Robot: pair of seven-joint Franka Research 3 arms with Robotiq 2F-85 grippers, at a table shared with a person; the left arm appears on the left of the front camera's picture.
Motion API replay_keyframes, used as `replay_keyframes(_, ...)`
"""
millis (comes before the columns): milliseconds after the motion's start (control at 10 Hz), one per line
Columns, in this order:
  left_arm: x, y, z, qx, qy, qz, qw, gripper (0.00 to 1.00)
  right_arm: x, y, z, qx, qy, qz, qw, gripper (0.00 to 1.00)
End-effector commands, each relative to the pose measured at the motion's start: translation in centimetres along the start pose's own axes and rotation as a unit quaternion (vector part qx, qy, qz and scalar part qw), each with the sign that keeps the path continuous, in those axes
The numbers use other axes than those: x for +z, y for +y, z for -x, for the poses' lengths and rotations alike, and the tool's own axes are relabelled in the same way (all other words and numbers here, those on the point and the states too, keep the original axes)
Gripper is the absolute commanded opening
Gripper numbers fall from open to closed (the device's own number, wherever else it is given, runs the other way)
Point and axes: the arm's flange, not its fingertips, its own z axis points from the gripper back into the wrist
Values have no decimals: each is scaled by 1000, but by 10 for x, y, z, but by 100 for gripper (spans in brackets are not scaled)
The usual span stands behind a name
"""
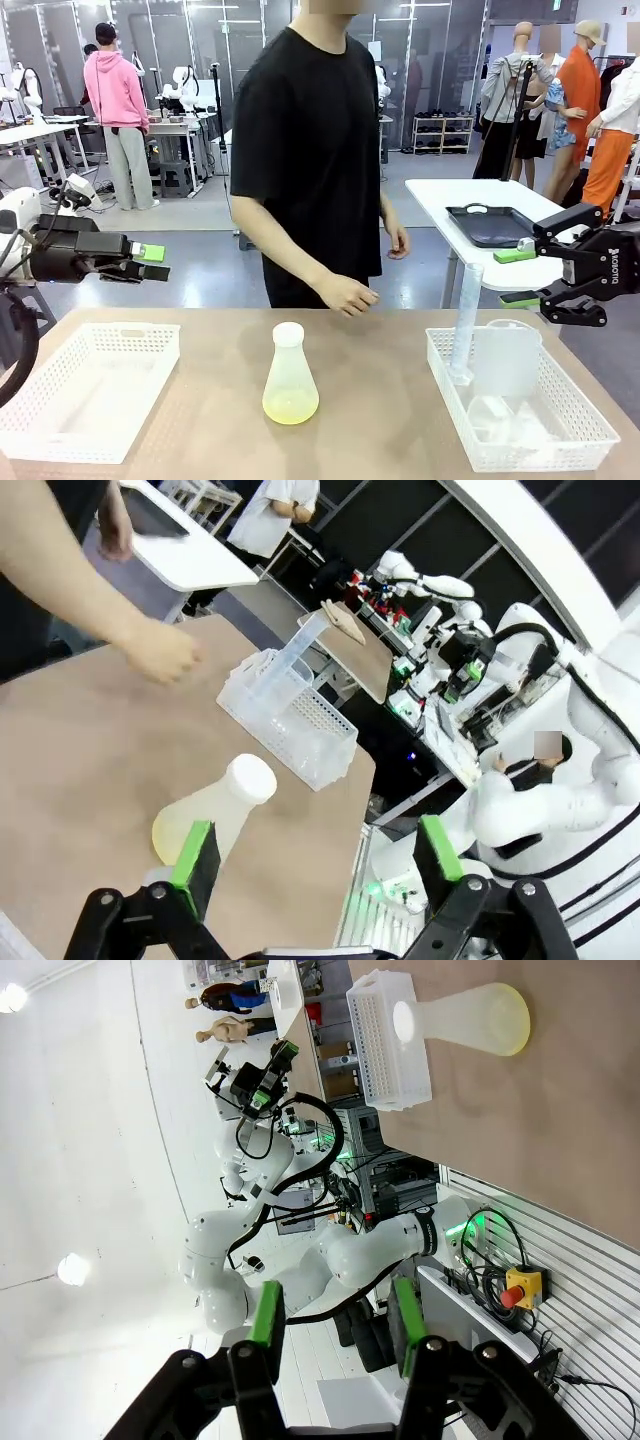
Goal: Prepare the solutions needed for the experiment.
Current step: When the human places the Big flask in the center of the table, pick up the Big flask and place it in the left Organizing basket.
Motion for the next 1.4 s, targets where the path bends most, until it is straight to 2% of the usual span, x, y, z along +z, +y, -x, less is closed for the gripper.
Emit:
replay_keyframes(0, -52, 45, -27, -192, 36, 10, 981, 100, -1, 2, -1, 5, 1, -7, 1000, 55)
replay_keyframes(100, -70, 55, -38, -279, 88, 17, 956, 100, -1, 2, -1, 5, 1, -7, 1000, 55)
replay_keyframes(200, -81, 62, -44, -303, 114, 57, 944, 100, -1, 2, -1, 5, 1, -7, 1000, 55)
replay_keyframes(400, -98, 85, -48, -287, 135, 75, 945, 100, -1, 2, -1, 5, 1, -7, 1000, 55)
replay_keyframes(500, -93, 55, -38, -269, 122, 61, 954, 100, -1, 2, -1, 5, 1, -7, 1000, 55)
replay_keyframes(1000, -95, 63, -40, -278, 132, 63, 949, 100, -1, 2, -1, 5, 1, -7, 1000, 55)
replay_keyframes(1100, -109, 87, -48, -349, 74, 187, 915, 100, -1, 2, -1, 5, 1, -7, 1000, 55)
replay_keyframes(1200, -107, 111, -57, -491, 94, 153, 853, 100, -1, 2, -1, 5, 1, -7, 1000, 55)
replay_keyframes(1300, -104, 119, -58, -503, 60, 200, 839, 100, -1, 2, -1, 5, 1, -7, 1000, 55)
